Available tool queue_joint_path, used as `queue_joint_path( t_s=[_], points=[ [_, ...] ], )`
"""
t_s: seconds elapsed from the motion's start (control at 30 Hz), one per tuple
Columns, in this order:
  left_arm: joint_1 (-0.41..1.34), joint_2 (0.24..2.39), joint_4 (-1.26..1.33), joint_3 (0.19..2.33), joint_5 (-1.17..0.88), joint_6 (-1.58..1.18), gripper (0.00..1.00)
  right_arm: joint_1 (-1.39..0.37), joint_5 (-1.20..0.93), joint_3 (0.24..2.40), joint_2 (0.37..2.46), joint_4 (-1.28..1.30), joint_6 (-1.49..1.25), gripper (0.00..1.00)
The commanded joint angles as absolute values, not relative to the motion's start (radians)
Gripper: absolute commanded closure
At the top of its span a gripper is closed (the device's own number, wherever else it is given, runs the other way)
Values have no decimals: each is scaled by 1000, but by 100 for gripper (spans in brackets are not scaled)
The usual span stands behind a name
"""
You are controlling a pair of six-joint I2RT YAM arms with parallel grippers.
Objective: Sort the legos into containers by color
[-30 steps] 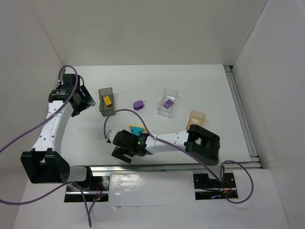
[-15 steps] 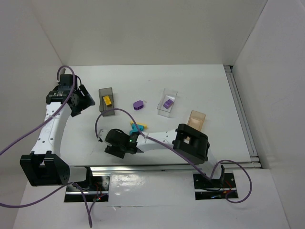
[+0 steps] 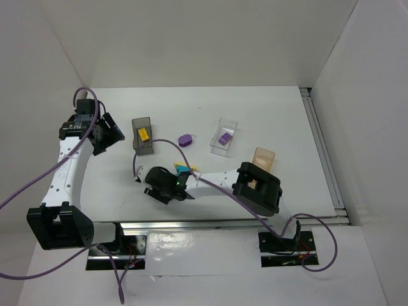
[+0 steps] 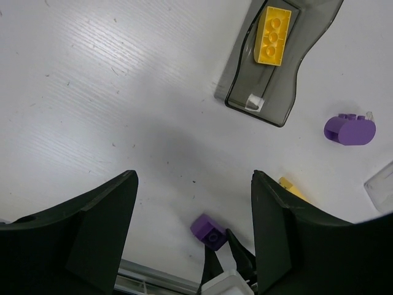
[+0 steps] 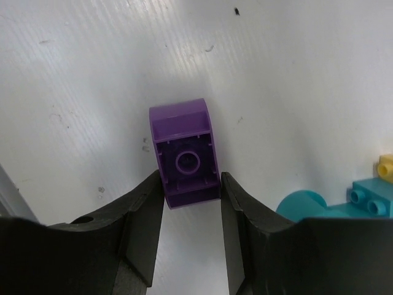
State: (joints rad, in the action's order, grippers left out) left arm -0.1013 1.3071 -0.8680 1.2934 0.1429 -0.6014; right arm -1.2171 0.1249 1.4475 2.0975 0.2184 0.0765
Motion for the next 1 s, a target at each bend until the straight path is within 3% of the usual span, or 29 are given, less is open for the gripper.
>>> queue_joint_path(
  t_s=[0.0,0.13,0.3,0.5,0.7,0.77,0.8,0.87,0.97],
  points=[
    [-112,1295,-847,1307,129,-581,21,-1200,181,1401,1968,173,0,67],
    [-112,1313,-838,1307,81,-558,21,-1100,259,1281,1775,124,-147,67],
    [-80,1313,-802,1272,46,-526,22,-837,356,1170,1606,184,-368,65],
    [15,1348,-802,1292,35,-515,19,-612,367,1219,1667,248,-430,65],
    [46,1367,-802,1311,44,-506,18,-549,426,1386,1830,293,-368,65],
    [46,1367,-802,1312,44,-497,18,-514,410,1423,1854,313,-368,59],
    [46,1367,-802,1312,44,-497,18,-505,379,1445,1867,322,-358,36],
    [46,1367,-802,1312,44,-497,17,-505,379,1471,1867,334,-348,14],
    [46,1367,-802,1312,44,-497,17,-520,399,1493,1867,367,-348,7]
  ],
)
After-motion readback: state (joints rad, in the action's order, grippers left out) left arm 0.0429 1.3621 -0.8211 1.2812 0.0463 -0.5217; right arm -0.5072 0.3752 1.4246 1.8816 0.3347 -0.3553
